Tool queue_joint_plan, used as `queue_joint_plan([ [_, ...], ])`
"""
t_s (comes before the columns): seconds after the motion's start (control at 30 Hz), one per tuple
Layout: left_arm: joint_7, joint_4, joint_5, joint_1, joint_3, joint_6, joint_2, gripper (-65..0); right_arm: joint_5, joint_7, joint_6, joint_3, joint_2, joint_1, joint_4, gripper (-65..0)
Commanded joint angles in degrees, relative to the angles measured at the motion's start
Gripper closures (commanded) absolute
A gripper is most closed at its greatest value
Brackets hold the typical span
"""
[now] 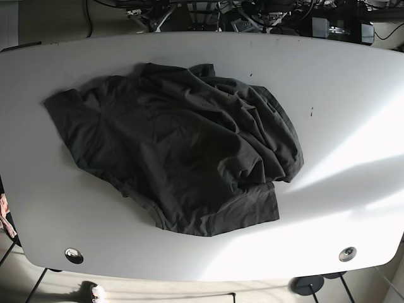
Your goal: Fold the T-shirt properly
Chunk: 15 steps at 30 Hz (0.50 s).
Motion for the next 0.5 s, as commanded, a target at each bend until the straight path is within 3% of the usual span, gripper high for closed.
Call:
queue_joint_plan([
  [0.03,-1.96,3.44,0.01,4.44,0.33,0.11,-0.87,-31.9,0.86,1.24,0.21,0.22,0.69,-1.68,1.98,-9.5],
  [0.43,-2.81,3.51,-0.36,2.97,-0.07,0.05,-1.13,-32.5,0.75,1.38,-0.29,0.35,0.85,-1.85,1.68,-10.0],
  [0.5,-5.27,3.34,-0.36,3.06,-0.07,-0.13,-0.87,-32.5,0.75,1.38,-0.29,0.35,0.85,-2.73,1.77,-10.0],
])
